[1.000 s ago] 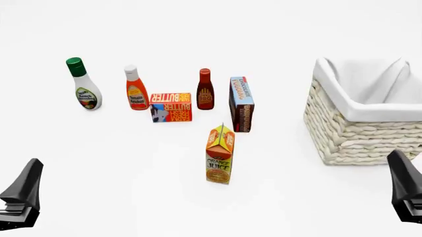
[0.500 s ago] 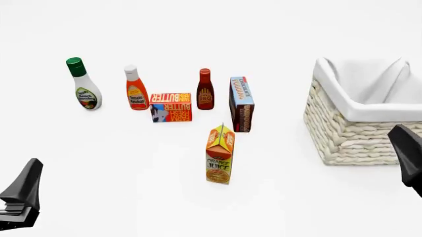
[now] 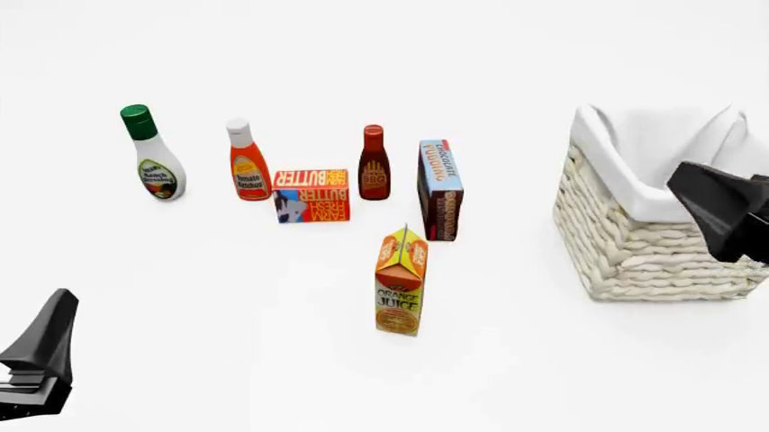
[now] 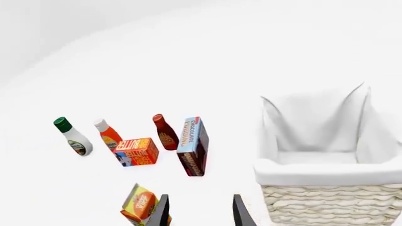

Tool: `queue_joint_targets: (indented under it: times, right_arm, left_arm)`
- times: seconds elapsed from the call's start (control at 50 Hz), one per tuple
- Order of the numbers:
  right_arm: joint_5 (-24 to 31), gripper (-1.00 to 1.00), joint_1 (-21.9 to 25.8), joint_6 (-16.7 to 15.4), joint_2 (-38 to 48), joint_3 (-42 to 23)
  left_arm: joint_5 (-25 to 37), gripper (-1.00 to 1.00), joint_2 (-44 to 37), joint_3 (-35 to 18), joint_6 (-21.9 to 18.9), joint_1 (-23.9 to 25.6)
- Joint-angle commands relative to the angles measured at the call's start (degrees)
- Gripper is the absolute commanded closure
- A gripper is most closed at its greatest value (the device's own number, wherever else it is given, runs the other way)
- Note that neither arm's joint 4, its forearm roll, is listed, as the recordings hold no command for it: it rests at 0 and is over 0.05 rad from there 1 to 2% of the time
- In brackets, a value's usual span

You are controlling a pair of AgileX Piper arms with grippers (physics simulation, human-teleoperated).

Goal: Pick the orange juice and place it in the basket.

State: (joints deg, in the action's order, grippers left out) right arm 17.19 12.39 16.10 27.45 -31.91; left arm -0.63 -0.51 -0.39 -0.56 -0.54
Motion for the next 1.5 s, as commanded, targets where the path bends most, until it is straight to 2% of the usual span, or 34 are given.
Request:
queue_joint_targets:
  times: [0.02,0.14,0.16,0.28,0.34,0.42,0.48,0.54,0.6,0.66,0.74,0.8,0.92,0.98,1.0,1.04,1.1,1.18,1.2,1.26,1.28,1.5]
  right_arm:
    - [1.65,-1.0,2.46,4.14,5.71,-4.6]
    - [2.71,-1.0,2.76,5.49,8.96,-7.25]
    - [2.4,-1.0,3.73,7.26,10.34,-7.33]
    - [1.94,-1.0,5.56,9.65,11.88,-8.47]
    - [1.43,-1.0,6.94,12.16,13.45,-8.53]
    - [1.63,-1.0,7.85,12.99,15.03,-9.62]
    - [2.17,-1.0,9.7,15.26,17.41,-11.24]
    - [4.1,-1.0,10.12,15.07,20.03,-13.59]
    - [5.57,-1.0,11.72,16.65,22.3,-15.44]
    - [8.23,-1.0,12.46,16.88,24.58,-18.35]
    - [10.7,-1.0,14.29,19.85,26.99,-20.56]
    - [10.18,-1.0,17.2,23.59,26.85,-21.19]
    - [11.83,-1.0,18.38,26.11,28.63,-22.47]
    - [9.89,-1.0,20.39,29.29,28.45,-20.95]
    - [10.25,-1.0,20.13,29.2,28.92,-21.52]
    - [9.67,-1.0,20.98,31.26,29.6,-20.42]
    - [9.51,-1.0,20.85,31.22,30.13,-21.12]
    - [8.66,-1.0,22.03,34.17,30.82,-20.37]
    - [8.23,-1.0,22.39,35.74,30.86,-19.79]
    - [9.4,-1.0,22.9,35.8,32.06,-20.74]
    - [8.5,-1.0,23.33,37.39,31.62,-20.94]
    - [13.86,-1.0,23.46,37.97,34.56,-24.79]
  left_arm:
    - [0.0,-1.0,0.02,0.01,0.0,0.0]
    - [0.0,-1.0,0.02,0.01,0.01,0.01]
    - [0.01,-1.0,0.02,0.01,-0.02,0.0]
    - [0.01,-1.0,0.02,0.01,0.0,-0.01]
    - [0.0,-1.0,0.0,0.01,-0.01,0.0]
    - [0.0,-1.0,0.03,0.01,0.01,0.0]
    - [0.0,-1.0,0.02,0.01,0.0,0.0]
    - [0.0,-1.0,0.01,0.01,0.0,0.0]
    - [0.0,-1.0,0.01,0.01,0.01,0.0]
    - [0.0,-1.0,0.02,0.01,0.0,0.01]
    - [0.0,-1.0,0.02,0.01,-0.01,0.01]
    - [0.01,-1.0,0.01,0.01,0.0,-0.01]
    - [0.0,-1.0,0.01,0.01,0.01,0.01]
    - [0.01,-1.0,0.02,0.01,0.0,-0.01]
    - [0.0,-1.0,0.01,0.01,0.0,0.0]
    - [0.0,-1.0,0.01,0.01,0.0,0.0]
    - [0.0,-1.0,0.03,0.01,0.01,0.0]
    - [0.0,-1.0,0.01,0.01,0.0,0.0]
    - [0.0,-1.0,0.01,0.01,0.0,0.0]
    - [0.01,-1.0,0.01,0.01,0.04,-0.03]
    - [0.0,-1.0,0.01,0.01,0.0,0.01]
    - [0.01,-1.0,0.03,0.01,0.0,0.0]
